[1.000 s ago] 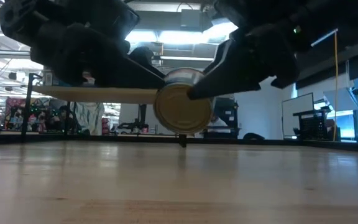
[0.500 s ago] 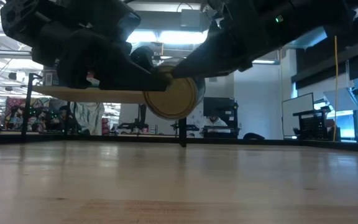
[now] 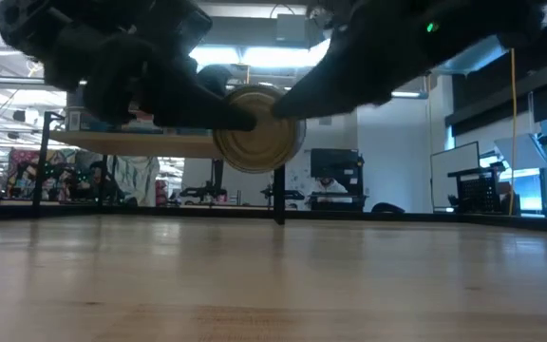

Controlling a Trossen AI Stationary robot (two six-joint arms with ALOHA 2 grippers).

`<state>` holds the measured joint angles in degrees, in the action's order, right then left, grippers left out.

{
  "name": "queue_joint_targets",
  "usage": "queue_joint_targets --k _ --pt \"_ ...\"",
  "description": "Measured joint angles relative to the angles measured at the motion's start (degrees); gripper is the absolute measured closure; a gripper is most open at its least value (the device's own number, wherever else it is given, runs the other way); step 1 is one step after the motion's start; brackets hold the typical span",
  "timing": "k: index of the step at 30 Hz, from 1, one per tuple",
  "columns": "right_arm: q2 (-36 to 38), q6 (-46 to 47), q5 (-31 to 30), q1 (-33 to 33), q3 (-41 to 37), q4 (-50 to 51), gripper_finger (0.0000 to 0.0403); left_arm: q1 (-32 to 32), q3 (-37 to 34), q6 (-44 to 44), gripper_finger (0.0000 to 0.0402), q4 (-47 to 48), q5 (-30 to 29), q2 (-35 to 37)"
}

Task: Stack canned seafood by type on shelf
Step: Stack the blue tuna can on top of the blue tuna can on the shelf

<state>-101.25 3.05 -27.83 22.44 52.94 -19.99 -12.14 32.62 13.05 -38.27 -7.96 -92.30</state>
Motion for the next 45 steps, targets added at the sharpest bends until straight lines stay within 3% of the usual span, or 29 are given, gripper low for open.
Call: queue_joint_targets --k 3,6,15,24,28,45 --pt "4.19 1.61 -1.36 1.25 0.01 6.68 0.0042 -0.11 1.76 -1.86 0.0221 9.45 -4.18 3.86" --pt "8.3 4.16 -3.08 2.84 0.01 14.54 0.0013 -0.22 4.52 -2.43 0.0221 22.46 -9.85 9.12" --pt "9.22 8.01 -3.57 4.93 -0.08 25.25 0.0052 0.11 18.1 -1.54 0.0221 56.1 -28.2 21.09" --pt "5.61 9.51 -4.15 4.91 -1.01 26.01 0.0074 4.52 36.21 -0.29 0.0221 77.86 -41.67 18.18" --pt "4.26 11.45 -4.28 4.91 -1.85 26.13 0.0077 8.14 39.38 1.19 0.0221 81.85 -43.8 16.71" --pt "3.47 13.25 -5.66 4.91 -2.05 26.31 0.0077 21.19 39.02 6.98 0.0221 83.04 -43.66 10.23"
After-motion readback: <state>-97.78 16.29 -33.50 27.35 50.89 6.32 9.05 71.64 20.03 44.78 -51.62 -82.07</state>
